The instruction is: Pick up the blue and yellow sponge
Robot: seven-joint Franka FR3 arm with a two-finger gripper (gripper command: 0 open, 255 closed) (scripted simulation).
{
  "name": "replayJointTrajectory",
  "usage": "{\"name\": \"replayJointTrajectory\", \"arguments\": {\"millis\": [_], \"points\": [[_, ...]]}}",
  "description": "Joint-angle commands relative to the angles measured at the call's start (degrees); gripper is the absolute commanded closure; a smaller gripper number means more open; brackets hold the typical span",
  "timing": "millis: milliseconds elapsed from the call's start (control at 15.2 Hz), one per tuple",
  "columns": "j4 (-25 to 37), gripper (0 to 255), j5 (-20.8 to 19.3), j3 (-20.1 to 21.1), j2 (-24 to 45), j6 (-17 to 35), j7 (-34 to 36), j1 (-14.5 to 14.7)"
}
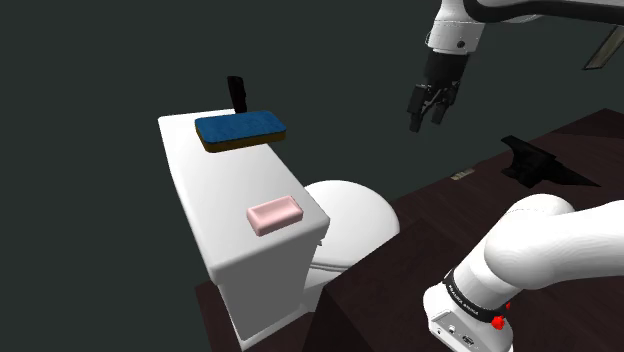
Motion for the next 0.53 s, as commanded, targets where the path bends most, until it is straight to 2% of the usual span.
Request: {"name": "replayJointTrajectory", "arguments": {"millis": [0,462], "points": [[0.0,0,0.0,0.0,0.0,0.0,0.0,0.0],[-10.0,0,17.3,-5.6,1.5,17.0,1.9,1.9]]}}
